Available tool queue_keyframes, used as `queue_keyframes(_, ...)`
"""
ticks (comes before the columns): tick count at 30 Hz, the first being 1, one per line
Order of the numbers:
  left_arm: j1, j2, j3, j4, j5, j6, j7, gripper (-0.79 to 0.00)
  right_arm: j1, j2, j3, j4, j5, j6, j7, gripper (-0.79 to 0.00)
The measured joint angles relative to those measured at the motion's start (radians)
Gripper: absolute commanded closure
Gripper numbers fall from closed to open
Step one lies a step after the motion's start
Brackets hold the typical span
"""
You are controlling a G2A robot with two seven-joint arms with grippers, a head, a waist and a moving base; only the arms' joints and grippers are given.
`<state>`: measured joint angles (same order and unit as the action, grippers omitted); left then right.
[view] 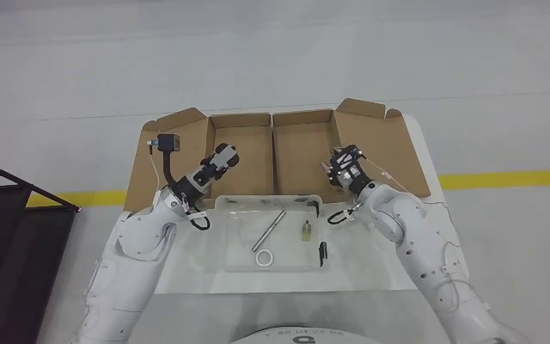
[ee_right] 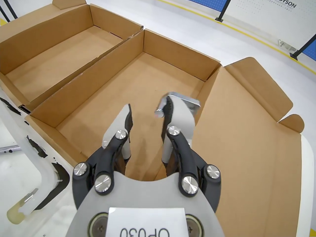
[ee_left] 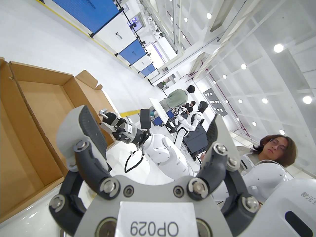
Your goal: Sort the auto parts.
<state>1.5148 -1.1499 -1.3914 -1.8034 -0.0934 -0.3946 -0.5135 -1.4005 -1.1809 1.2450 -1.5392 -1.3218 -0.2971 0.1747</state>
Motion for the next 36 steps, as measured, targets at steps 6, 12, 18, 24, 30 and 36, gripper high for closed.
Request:
queue_keyframes(6, 0.000, 0.000, 0.000, 0.000, 0.000, 0.000, 0.000, -0.785, -0.019, 0.002, 0.033, -0.076, 0.032, 0.014, -0.020, -0.785)
queue_keyframes(12, 0.000, 0.000, 0.000, 0.000, 0.000, 0.000, 0.000, -0.785, -0.039, 0.004, 0.048, -0.133, 0.053, 0.018, 0.000, -0.757)
queue_keyframes(18, 0.000, 0.000, 0.000, 0.000, 0.000, 0.000, 0.000, -0.785, -0.057, 0.000, 0.044, -0.205, 0.094, 0.006, -0.106, -0.785)
queue_keyframes(24, 0.000, 0.000, 0.000, 0.000, 0.000, 0.000, 0.000, -0.785, -0.084, -0.006, 0.065, -0.249, 0.145, 0.060, -0.259, -0.785)
queue_keyframes(30, 0.000, 0.000, 0.000, 0.000, 0.000, 0.000, 0.000, -0.785, -0.085, -0.010, 0.064, -0.249, 0.175, 0.087, -0.276, -0.785)
queue_keyframes(36, 0.000, 0.000, 0.000, 0.000, 0.000, 0.000, 0.000, -0.785, -0.085, -0.010, 0.064, -0.249, 0.175, 0.086, -0.275, -0.785)
